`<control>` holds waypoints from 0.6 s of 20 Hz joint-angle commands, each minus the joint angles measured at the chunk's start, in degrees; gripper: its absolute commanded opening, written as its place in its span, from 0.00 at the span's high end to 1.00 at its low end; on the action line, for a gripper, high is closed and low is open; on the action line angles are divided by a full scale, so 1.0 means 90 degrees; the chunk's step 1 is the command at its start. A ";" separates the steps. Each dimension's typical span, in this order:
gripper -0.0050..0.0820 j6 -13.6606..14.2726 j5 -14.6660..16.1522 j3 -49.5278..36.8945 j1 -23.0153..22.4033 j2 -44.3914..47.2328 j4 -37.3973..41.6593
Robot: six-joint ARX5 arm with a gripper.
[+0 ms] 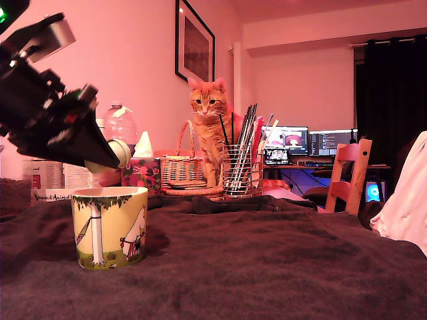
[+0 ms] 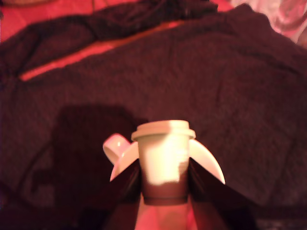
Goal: Pick up the coffee capsules on the table and drop them inside the coffee cup
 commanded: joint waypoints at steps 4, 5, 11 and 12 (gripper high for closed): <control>0.84 -0.0036 0.0000 0.0340 0.0005 0.0323 -0.0386; 0.84 -0.0036 0.0000 0.0376 0.0005 0.0323 -0.0481; 0.84 -0.0036 0.0000 0.0420 0.0005 0.0323 -0.0712; 0.84 -0.0036 0.0002 0.0420 0.0005 0.0323 -0.0712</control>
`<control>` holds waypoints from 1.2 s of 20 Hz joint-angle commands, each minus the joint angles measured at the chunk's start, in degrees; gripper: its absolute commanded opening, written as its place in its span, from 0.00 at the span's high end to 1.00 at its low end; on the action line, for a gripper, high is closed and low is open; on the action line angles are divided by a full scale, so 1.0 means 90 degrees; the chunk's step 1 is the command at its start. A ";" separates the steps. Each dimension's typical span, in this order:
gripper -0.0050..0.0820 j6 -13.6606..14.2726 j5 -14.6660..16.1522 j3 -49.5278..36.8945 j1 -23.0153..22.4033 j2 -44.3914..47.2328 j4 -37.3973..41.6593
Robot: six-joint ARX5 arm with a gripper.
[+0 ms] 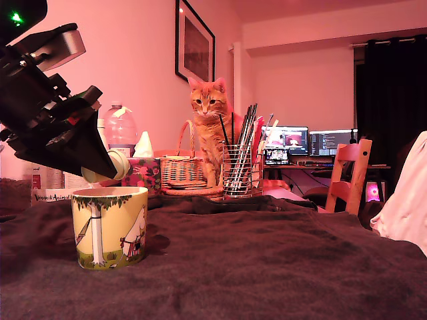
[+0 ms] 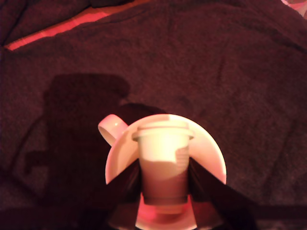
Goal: Pick up the coffee capsules on the table and drop them inside the coffee cup
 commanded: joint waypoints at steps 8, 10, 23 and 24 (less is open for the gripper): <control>0.39 -0.0017 -0.0041 0.0046 0.0005 0.0066 0.0046; 0.38 -0.0017 -0.0041 0.0046 0.0005 0.0066 0.0044; 0.81 -0.0017 0.0100 0.0202 0.0005 0.0051 0.0097; 0.91 -0.0017 0.0129 0.0202 0.0005 0.0049 0.0104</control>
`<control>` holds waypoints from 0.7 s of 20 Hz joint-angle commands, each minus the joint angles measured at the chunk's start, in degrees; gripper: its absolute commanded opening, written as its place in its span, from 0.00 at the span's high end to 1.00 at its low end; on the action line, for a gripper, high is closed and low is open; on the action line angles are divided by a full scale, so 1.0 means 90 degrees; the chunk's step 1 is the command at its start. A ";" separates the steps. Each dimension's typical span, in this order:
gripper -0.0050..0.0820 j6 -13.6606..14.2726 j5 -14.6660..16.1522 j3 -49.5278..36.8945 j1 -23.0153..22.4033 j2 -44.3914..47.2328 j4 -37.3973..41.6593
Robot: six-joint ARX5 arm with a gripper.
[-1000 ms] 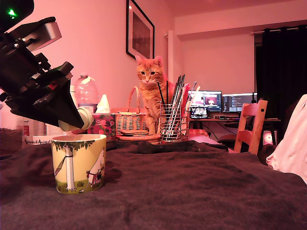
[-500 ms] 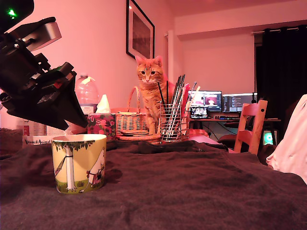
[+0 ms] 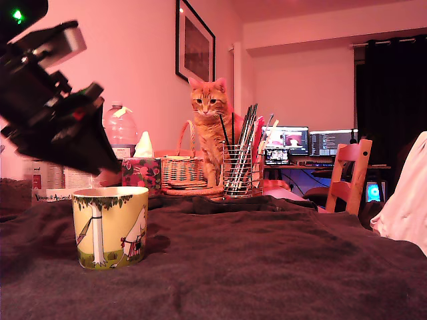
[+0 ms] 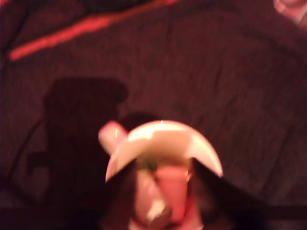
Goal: Pick up the coffee capsules on the table and drop them inside the coffee cup
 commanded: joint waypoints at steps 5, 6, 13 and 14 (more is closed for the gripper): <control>0.97 -0.0019 0.0053 0.0049 0.0007 -0.0046 0.0287; 0.97 -0.0019 0.0053 0.0046 0.0036 -0.0070 0.0376; 0.97 -0.0022 0.0228 -0.0053 0.0595 -0.0231 0.0724; 0.97 -0.0022 0.0267 -0.0136 0.0685 -0.0279 0.0818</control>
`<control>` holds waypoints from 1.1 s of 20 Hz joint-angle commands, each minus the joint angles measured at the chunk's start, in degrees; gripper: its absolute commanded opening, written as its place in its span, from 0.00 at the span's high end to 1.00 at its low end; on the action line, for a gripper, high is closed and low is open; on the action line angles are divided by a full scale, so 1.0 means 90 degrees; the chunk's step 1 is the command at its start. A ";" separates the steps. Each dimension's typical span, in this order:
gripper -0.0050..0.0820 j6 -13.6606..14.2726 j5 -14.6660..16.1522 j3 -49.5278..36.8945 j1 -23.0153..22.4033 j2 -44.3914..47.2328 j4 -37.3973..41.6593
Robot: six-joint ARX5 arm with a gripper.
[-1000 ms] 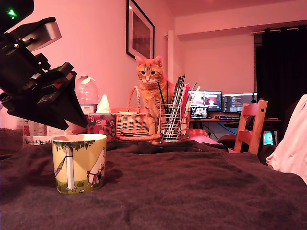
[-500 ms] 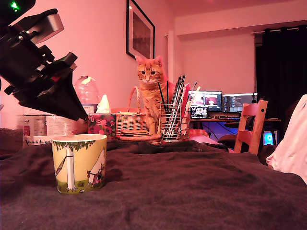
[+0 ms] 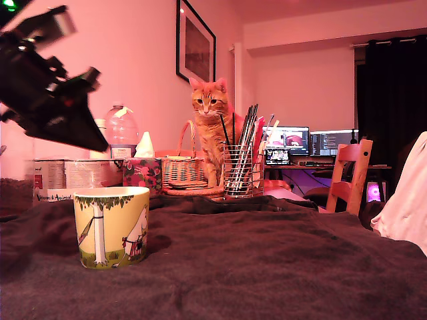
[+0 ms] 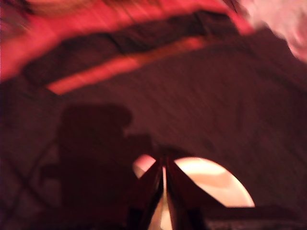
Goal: Pick up the coffee capsules on the table and drop them inside the coffee cup
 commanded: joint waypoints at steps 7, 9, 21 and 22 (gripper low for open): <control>0.97 -0.0119 0.0192 -0.0811 0.0690 -0.0716 0.0510; 0.97 -0.0189 0.0192 -0.1120 0.0874 -0.1015 0.0690; 0.97 -0.0571 0.0228 -0.2958 0.1960 -0.3094 0.1185; 0.97 -0.0593 0.0233 -0.3082 0.2013 -0.3296 0.1185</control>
